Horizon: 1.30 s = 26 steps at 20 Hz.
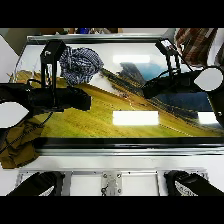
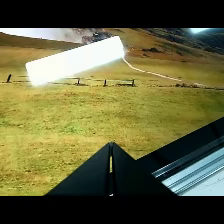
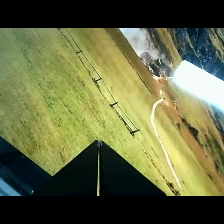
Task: Fold the clothes and pants, and hang the long-sleeved shirts on hangers.
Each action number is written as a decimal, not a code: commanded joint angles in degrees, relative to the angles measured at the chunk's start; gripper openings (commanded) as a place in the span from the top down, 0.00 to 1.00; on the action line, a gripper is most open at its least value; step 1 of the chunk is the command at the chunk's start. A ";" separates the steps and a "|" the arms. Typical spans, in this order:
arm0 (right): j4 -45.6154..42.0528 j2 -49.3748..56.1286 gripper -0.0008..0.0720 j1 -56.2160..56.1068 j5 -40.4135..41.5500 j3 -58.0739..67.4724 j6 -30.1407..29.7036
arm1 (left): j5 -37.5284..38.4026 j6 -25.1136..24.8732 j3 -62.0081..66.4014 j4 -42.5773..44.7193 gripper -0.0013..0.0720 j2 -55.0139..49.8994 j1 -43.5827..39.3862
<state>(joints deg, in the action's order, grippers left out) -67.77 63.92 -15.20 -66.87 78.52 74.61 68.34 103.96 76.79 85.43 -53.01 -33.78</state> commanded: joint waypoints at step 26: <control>0.02 0.09 0.96 0.00 0.00 -0.02 0.02 | 2.62 -7.96 -23.71 22.51 0.00 -2.73 53.94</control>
<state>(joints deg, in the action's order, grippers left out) -67.75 63.96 -15.20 -66.87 78.52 74.61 79.09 96.31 62.78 105.89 -55.51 7.29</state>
